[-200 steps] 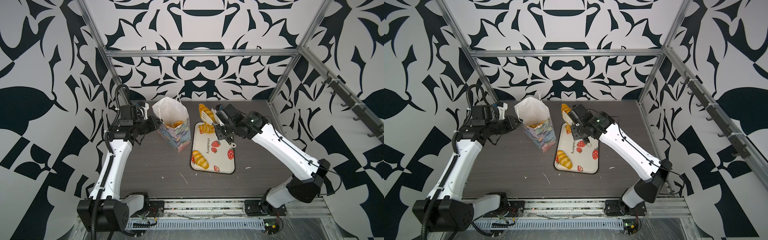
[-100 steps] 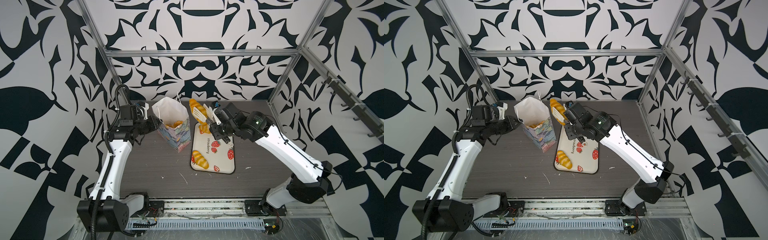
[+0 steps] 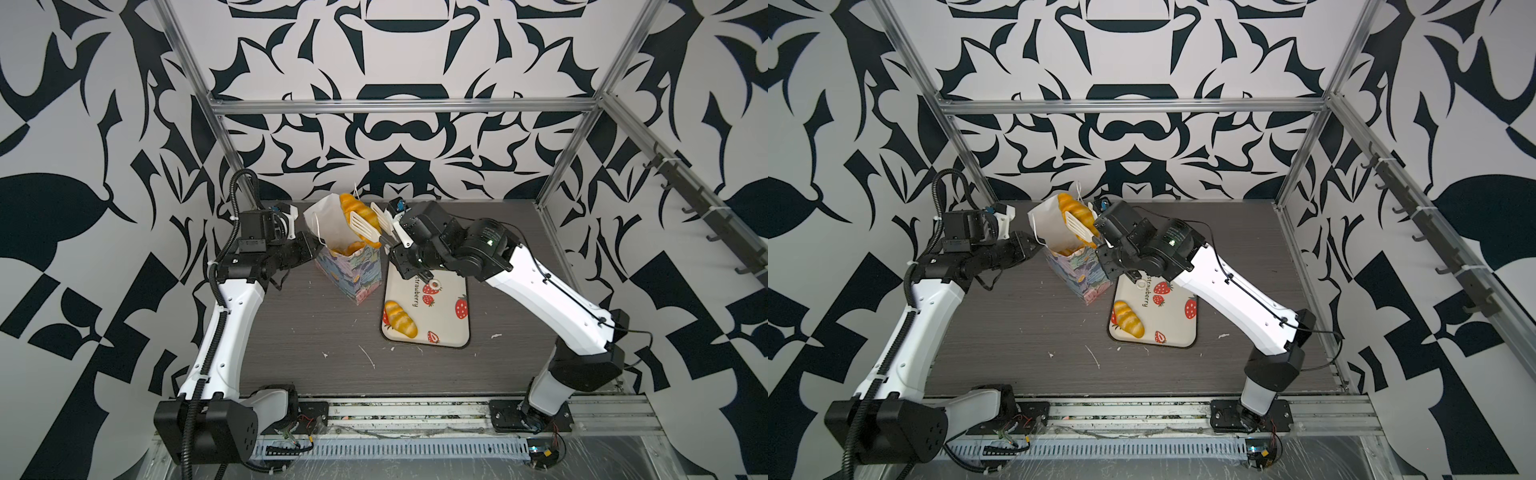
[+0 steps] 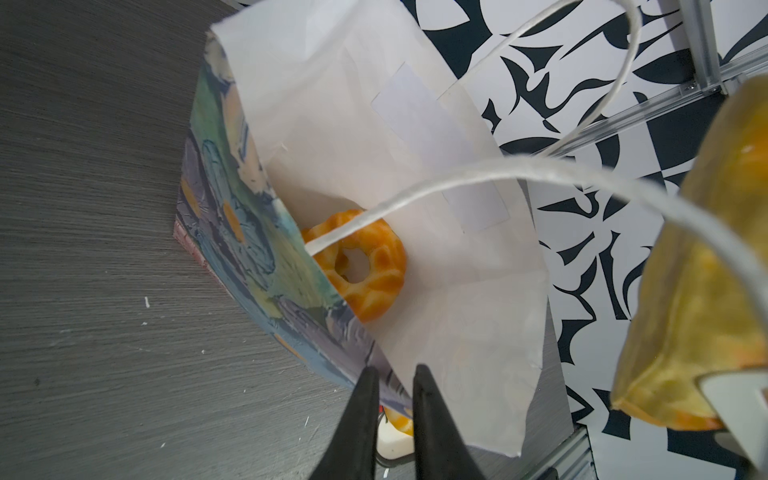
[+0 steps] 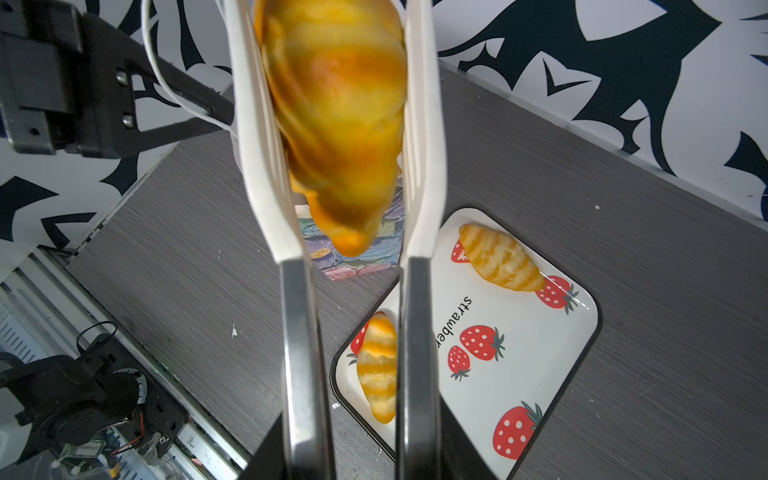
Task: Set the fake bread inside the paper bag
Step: 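Carry the croissant with the right tongs over the bag opening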
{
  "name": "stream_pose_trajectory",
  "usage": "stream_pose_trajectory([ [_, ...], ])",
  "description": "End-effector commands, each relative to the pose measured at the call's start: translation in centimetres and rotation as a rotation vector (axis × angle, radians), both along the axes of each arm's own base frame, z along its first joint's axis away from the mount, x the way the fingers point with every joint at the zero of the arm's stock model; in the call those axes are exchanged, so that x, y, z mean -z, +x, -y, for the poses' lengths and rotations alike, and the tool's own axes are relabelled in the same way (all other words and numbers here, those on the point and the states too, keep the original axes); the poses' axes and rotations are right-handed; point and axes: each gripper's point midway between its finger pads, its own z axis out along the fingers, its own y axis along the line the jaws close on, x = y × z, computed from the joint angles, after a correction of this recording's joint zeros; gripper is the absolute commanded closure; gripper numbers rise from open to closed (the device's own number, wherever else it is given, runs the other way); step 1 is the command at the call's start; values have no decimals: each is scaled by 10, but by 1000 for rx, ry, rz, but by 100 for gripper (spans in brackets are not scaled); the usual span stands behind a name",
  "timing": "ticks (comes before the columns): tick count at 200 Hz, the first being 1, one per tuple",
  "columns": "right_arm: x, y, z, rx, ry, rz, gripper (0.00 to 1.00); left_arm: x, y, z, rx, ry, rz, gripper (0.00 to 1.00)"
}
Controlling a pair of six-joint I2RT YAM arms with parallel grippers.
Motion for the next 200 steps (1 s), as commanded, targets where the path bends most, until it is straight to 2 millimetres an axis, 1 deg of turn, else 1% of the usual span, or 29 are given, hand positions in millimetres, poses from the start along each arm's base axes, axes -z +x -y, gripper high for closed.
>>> stream_pose_trajectory([
  [1,-31,0,-6,-18,66,64,58,2,-8,0,6,6,-4,80],
  [37,-30,3,-18,-33,63,64,58,2,-8,0,4,9,-5,80],
  [64,-26,6,-26,-38,59,56,57,2,-8,0,3,9,-4,80],
  [83,-27,7,-31,-45,67,56,58,2,-8,0,2,10,-5,80],
  [108,-29,9,-35,-48,69,63,58,3,-8,0,3,10,-6,80],
  [151,-26,14,-44,-57,58,65,57,2,-8,0,4,12,-5,80],
  [200,-18,18,-50,-61,38,57,57,3,-9,0,5,13,-5,80],
])
